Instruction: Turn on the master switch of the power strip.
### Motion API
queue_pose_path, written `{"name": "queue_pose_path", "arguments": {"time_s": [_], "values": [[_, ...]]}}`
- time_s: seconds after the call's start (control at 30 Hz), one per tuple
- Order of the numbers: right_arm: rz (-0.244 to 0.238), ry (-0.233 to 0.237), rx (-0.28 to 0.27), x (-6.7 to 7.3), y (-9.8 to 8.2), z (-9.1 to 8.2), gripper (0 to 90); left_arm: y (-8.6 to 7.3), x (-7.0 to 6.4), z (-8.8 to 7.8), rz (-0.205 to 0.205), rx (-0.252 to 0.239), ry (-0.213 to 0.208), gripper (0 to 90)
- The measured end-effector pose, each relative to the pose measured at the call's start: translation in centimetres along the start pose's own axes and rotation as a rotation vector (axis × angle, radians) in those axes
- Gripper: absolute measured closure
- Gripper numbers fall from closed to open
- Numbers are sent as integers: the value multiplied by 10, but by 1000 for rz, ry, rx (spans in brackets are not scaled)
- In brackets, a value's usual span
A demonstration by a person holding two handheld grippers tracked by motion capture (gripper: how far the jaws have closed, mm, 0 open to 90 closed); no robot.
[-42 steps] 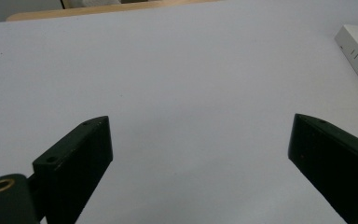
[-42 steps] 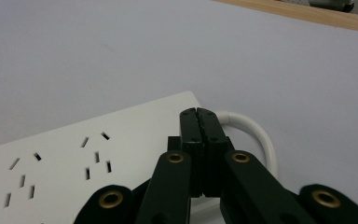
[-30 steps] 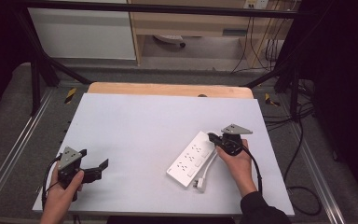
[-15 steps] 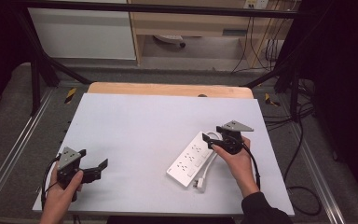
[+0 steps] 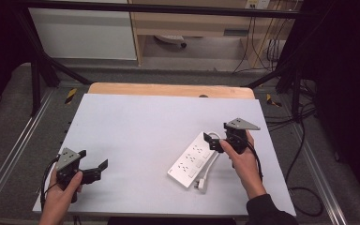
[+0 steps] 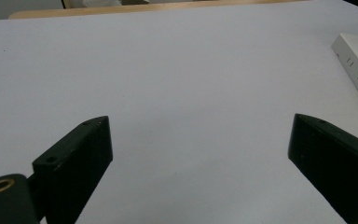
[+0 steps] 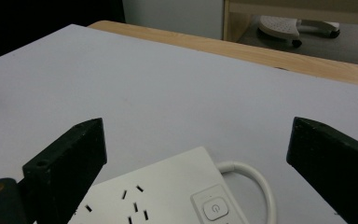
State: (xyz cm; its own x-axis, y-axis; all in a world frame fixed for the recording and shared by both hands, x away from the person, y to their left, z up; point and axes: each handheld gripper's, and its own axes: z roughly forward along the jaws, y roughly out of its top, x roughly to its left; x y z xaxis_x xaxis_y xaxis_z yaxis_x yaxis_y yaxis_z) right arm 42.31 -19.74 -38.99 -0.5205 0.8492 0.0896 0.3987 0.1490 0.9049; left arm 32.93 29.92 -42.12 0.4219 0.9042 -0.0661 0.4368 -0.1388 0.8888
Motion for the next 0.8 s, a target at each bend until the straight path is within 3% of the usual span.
{"name": "queue_pose_path", "arguments": {"time_s": [0.8], "values": [[-1,19,-47,-7,4,-28,67,-1,3,-7,-28,-12,-13,61]]}}
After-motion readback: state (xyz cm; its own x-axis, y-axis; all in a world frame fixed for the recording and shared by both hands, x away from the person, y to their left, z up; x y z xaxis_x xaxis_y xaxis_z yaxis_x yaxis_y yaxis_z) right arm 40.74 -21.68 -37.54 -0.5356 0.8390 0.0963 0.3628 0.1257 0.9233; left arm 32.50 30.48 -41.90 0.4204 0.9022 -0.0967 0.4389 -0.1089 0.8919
